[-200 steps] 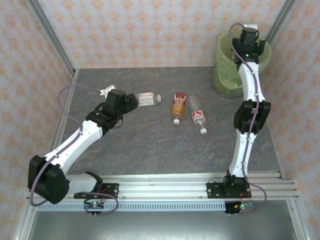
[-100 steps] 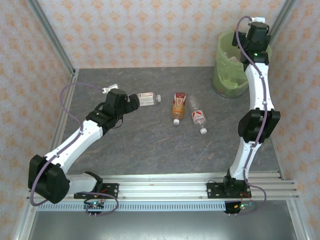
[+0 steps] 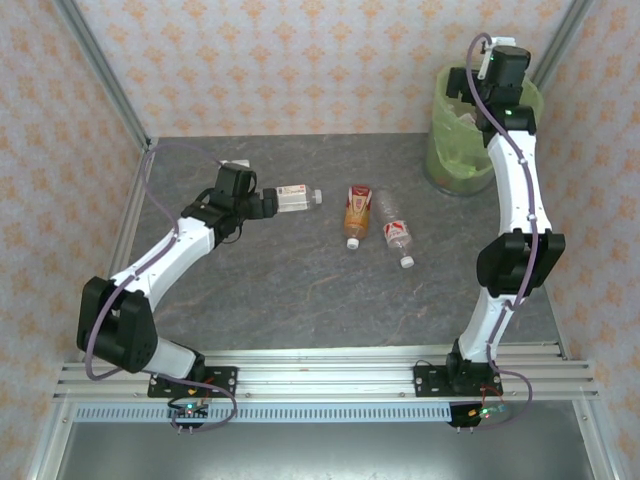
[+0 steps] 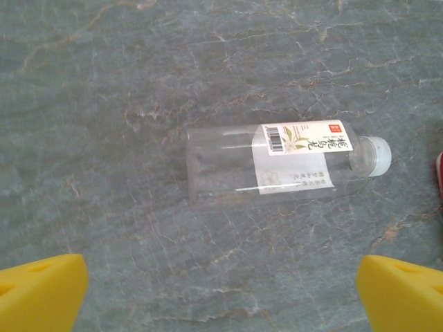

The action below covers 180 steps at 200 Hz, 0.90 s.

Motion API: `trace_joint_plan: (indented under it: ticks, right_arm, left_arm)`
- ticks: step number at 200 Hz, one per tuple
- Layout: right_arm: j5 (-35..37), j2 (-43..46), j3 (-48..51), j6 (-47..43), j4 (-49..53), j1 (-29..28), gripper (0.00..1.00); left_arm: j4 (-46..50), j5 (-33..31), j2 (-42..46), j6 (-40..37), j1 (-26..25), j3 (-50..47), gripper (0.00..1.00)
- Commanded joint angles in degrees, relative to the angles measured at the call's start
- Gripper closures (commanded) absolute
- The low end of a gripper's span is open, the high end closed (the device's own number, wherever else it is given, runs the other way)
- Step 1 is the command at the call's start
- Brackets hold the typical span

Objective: Put the plastic bottles in the bin

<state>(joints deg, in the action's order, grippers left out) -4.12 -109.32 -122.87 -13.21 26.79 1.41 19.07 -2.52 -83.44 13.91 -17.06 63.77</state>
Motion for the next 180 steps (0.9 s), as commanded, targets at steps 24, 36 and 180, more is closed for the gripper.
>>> trace_joint_plan:
  ticks: [24, 36, 180]
  right_arm:
    - [-5.6, 8.5, 5.2, 1.0, 1.0, -3.0, 0.01]
    - [-7.1, 10.7, 7.9, 2.5, -0.2, -3.2, 0.01]
    - [-22.3, 44.3, 55.7, 21.1, -24.0, -3.7, 0.01]
  left_arm:
    - [2.0, 1.0, -3.4, -8.3, 3.1, 4.4, 0.00]
    - [1.5, 2.4, -4.0, -9.1, 3.7, 4.5, 0.00]
    - [13.9, 13.9, -24.3, -43.7, 4.1, 22.4, 0.01]
